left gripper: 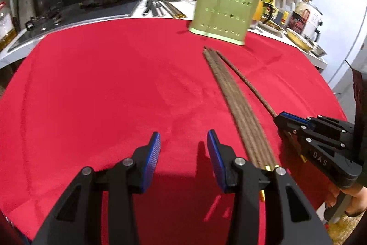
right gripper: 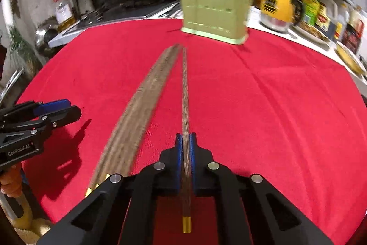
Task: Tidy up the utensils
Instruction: 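Move the right tool to grasp a chopstick while the left tool approaches the bundle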
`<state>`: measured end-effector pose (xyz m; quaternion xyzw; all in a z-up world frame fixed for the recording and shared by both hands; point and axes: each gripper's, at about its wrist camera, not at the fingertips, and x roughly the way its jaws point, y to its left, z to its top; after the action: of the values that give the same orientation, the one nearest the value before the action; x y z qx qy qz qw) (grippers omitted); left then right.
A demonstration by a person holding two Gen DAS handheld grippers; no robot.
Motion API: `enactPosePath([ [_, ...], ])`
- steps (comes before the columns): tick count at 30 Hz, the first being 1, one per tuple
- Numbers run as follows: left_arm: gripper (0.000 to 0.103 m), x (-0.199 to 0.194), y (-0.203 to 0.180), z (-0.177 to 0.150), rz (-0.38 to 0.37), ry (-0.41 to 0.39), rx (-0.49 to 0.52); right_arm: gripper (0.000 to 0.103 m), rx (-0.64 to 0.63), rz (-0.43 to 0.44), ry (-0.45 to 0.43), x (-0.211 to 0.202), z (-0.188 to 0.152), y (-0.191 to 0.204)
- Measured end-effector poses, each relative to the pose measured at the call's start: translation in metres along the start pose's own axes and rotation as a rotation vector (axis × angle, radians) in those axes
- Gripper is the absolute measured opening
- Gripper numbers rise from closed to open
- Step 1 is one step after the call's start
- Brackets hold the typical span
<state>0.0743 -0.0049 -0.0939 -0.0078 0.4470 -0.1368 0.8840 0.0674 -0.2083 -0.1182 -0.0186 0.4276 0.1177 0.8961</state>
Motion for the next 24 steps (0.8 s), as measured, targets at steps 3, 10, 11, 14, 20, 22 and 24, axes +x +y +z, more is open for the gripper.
enactPosePath([
  [3,0.04,0.004,-0.011,0.001,-0.04,0.012,0.019,0.007,0.057,-0.029,-0.009,-0.007,-0.007,-0.02],
  [10,0.035,0.019,-0.039,0.004,-0.073,0.048,0.053,0.007,0.108,-0.083,-0.029,-0.018,-0.019,-0.046],
  [11,0.034,0.021,-0.042,0.004,-0.065,0.053,0.059,0.007,0.112,-0.083,-0.031,-0.018,-0.02,-0.048],
  [14,0.033,0.025,-0.049,0.005,-0.036,0.058,0.082,0.007,0.122,-0.078,-0.035,-0.02,-0.023,-0.053],
  [20,0.033,0.026,-0.059,0.007,0.014,0.059,0.148,0.007,0.123,-0.074,-0.041,-0.02,-0.022,-0.054],
  [22,0.033,0.028,-0.061,0.007,0.101,0.064,0.19,0.007,0.119,-0.077,-0.042,-0.02,-0.022,-0.053],
  [24,0.032,0.029,-0.055,0.007,0.136,0.061,0.195,0.008,0.123,-0.072,-0.042,-0.02,-0.023,-0.053],
])
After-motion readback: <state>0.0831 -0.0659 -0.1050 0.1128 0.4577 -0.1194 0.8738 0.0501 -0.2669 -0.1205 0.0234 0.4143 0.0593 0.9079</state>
